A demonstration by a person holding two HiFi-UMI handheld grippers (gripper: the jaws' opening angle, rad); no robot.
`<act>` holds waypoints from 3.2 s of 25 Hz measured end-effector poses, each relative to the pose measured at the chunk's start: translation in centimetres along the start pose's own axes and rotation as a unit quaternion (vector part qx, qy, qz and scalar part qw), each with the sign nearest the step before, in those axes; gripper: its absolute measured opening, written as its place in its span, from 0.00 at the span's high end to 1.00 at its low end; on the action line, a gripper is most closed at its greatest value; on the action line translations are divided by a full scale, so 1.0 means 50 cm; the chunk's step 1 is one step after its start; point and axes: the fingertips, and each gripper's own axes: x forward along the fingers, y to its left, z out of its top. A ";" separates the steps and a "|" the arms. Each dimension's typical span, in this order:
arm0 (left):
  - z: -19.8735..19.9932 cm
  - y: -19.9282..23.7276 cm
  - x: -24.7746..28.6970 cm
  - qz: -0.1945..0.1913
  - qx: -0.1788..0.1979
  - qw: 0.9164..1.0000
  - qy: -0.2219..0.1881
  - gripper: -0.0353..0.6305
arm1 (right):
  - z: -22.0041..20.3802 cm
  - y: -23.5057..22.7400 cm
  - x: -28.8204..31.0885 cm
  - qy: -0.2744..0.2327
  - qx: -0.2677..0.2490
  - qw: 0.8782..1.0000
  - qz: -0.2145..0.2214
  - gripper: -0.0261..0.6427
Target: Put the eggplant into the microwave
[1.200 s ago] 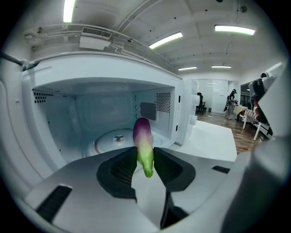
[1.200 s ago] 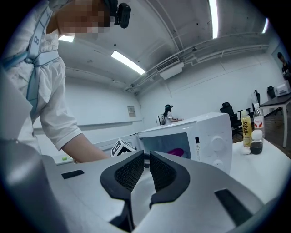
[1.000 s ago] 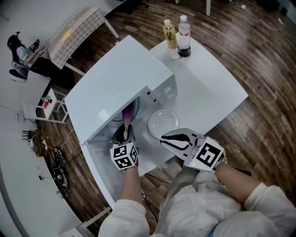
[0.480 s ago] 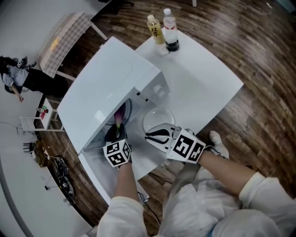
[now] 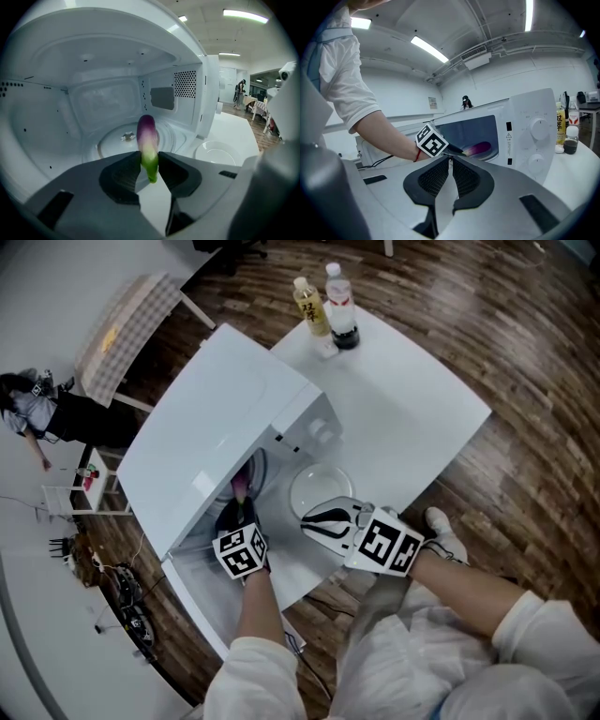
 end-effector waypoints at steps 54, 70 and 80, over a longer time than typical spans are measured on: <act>0.049 -0.106 -0.195 -0.023 -0.034 0.993 -0.115 0.67 | 0.019 0.073 -0.067 0.020 -0.060 0.997 0.049 0.89; 0.118 -0.232 -0.353 -0.037 -0.076 0.971 -0.225 0.90 | 0.044 0.087 -0.119 0.014 -0.083 0.993 0.087 0.89; 0.168 -0.334 -0.432 -0.074 -0.112 0.950 -0.280 0.94 | 0.086 0.069 -0.186 0.004 -0.085 0.991 0.102 0.89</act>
